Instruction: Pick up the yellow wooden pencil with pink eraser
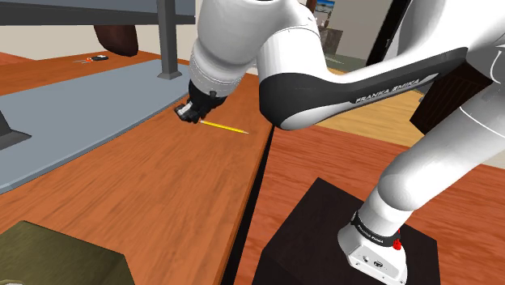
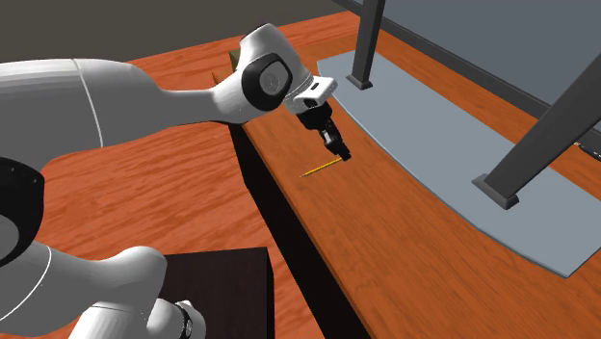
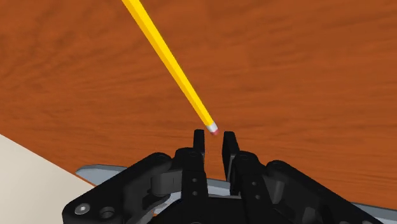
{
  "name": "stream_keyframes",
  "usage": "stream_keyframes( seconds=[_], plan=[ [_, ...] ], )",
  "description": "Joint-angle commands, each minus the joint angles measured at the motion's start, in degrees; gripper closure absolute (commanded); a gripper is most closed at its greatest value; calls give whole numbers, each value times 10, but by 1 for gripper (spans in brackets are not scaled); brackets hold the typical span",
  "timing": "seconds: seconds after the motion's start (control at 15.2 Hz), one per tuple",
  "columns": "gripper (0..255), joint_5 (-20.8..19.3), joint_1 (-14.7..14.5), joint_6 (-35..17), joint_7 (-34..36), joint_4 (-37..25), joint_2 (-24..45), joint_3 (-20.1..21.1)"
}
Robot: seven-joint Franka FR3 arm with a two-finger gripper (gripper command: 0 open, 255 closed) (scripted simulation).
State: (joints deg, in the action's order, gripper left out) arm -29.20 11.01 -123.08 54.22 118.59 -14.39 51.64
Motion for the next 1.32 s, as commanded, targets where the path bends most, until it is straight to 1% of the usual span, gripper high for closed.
stream_keyframes(
  seconds=[0.0, 0.4, 1.25],
  plan=[
    [255, 0, 0, 0, 0, 2, 0, 0],
    [255, 0, 0, 1, 1, 0, 1, 0],
    [255, 31, -6, 77, -60, -84, -9, -16]
  ],
)
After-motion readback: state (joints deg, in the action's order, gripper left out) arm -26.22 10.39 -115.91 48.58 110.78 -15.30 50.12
